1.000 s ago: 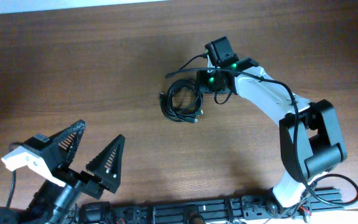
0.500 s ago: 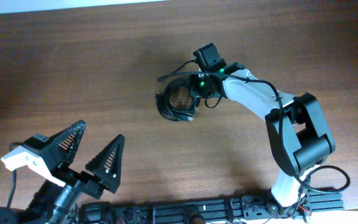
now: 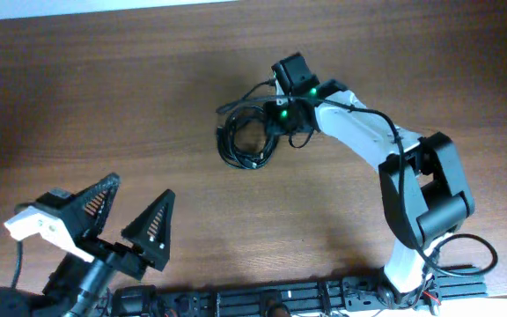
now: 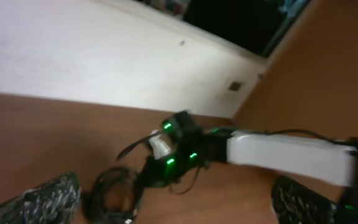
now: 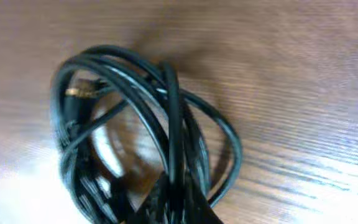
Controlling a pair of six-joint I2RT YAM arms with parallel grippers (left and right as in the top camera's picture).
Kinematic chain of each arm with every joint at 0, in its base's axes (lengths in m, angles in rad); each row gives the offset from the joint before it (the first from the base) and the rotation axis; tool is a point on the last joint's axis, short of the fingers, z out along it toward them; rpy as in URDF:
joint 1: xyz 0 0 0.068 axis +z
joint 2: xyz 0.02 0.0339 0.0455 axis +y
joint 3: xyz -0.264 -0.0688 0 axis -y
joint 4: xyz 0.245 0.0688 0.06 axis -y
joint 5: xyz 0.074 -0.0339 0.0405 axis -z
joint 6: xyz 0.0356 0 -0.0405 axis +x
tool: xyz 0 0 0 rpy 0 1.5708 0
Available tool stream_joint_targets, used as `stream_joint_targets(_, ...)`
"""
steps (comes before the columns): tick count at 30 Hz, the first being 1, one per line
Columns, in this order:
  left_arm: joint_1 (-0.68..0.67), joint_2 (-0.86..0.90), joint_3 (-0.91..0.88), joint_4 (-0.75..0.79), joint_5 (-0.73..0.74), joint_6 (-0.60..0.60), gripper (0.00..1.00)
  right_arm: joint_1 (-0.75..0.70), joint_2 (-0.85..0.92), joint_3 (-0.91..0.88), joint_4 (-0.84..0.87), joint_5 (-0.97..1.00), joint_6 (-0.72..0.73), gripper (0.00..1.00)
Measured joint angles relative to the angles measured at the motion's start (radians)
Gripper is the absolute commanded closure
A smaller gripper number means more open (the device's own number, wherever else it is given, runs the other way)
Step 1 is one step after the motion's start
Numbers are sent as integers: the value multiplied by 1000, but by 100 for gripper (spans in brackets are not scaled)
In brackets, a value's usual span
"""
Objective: Untangle cables
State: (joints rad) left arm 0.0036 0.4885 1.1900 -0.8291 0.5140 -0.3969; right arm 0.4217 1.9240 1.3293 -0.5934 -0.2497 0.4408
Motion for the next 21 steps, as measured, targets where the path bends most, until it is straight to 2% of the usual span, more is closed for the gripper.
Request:
stream_joint_targets(6,0,1,0,-64,-87,39,1,0,-36,111,-175,-41,-130,96)
stream_joint_targets(13,0,1,-1,-136,-140,116,1,0,-248,135,-296,-71,-242,96)
stream_joint_targets(17,0,1,-25,-148,-127,130,1,0,-385,137,-315,-119,-261,96)
stream_joint_targets(21,0,1,-74,-151,-29,202,1,0,-522,140,-316,-195,-262,96)
